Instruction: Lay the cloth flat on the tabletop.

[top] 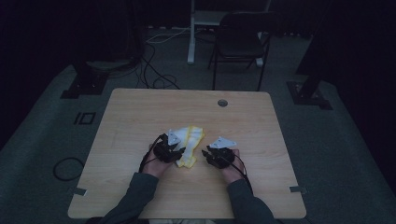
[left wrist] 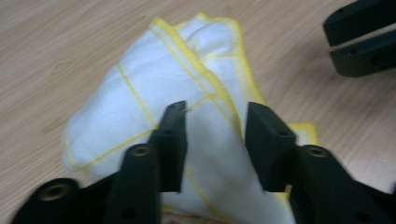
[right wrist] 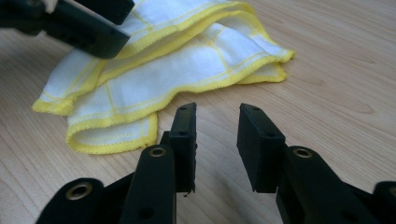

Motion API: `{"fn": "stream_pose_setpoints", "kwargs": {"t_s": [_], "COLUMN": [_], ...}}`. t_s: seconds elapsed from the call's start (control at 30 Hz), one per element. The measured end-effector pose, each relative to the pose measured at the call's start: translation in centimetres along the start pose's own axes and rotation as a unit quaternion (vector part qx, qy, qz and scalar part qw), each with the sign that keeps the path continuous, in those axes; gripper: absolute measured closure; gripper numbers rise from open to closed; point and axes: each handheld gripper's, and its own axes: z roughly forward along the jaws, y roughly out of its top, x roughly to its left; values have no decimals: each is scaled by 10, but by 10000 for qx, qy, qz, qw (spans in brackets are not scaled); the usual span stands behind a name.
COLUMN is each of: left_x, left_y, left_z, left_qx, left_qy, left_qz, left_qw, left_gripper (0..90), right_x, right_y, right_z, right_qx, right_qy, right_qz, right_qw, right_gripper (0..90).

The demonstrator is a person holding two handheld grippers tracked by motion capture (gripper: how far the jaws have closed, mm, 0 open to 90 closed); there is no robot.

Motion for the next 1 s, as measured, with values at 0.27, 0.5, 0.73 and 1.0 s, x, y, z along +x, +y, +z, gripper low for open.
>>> {"fn": "stream_pose_setpoints", "kwargs": {"t_s": [0.27, 0.5, 0.73, 1.0], "left_x": [8, 13, 19, 26], "left_y": [1, -1, -7, -14], "left_z": [-7, -14, -19, -24], "left_qx": [-7, -130, -214, -246], "left_qy": [36, 60, 133, 183], "left_qz": [-8, -125, -256, -377], "left_qw": [10000, 9998, 9994, 9988], "left_gripper": [858, 870, 871, 870], "right_x": [-1, 2, 10, 7], "right_y": [0, 5, 20, 35], "right_z": [4, 10, 23, 39], "right_qx": [35, -6, -76, -144], "right_qy": [-44, -26, 20, -15], "right_qz": [82, 24, -73, -40], "right_qw": [10000, 10000, 9999, 9999], "right_gripper": [669, 670, 673, 676]}}
